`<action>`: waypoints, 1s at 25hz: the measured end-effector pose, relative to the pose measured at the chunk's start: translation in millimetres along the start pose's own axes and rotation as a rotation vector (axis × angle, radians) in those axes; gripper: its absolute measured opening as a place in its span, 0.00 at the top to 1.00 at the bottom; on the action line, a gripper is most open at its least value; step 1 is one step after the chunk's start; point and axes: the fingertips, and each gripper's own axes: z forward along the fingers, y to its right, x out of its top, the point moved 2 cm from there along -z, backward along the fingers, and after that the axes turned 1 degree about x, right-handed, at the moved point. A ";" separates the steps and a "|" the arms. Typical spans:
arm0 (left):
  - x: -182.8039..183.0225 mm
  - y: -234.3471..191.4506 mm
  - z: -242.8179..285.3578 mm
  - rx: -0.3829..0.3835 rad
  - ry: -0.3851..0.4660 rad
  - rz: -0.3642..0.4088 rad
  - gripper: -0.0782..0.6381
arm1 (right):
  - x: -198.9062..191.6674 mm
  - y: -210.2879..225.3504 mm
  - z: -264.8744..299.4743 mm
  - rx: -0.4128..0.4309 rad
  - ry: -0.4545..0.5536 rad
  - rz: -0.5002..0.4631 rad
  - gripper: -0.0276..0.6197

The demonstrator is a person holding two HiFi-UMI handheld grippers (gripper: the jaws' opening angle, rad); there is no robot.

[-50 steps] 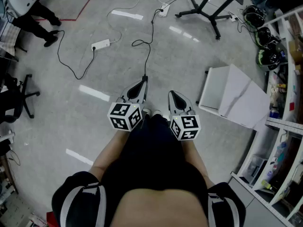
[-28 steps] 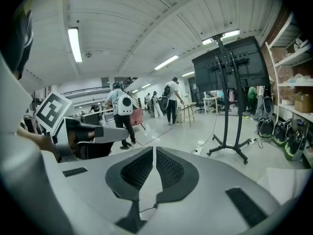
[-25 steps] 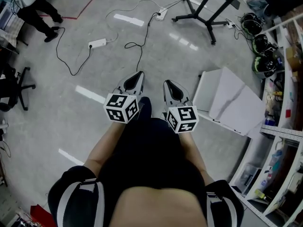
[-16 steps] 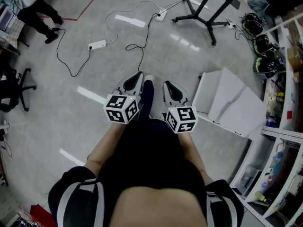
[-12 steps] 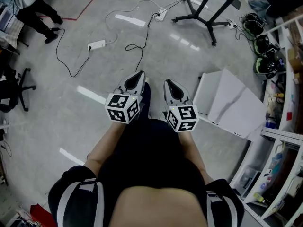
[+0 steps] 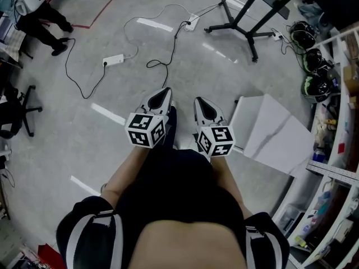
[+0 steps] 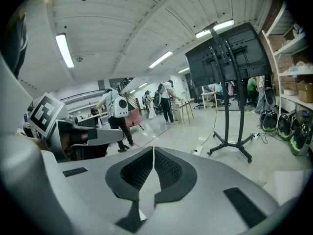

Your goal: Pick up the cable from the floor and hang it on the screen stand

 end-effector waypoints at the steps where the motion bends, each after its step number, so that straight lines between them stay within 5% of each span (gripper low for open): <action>1: 6.6 -3.9 9.3 -0.002 0.002 -0.001 0.88 | 5.6 5.1 7.8 -0.002 -0.003 -0.001 0.92; 25: 104.5 -106.6 153.9 -0.011 0.023 -0.014 0.88 | 99.2 67.6 176.4 0.022 -0.011 0.006 0.92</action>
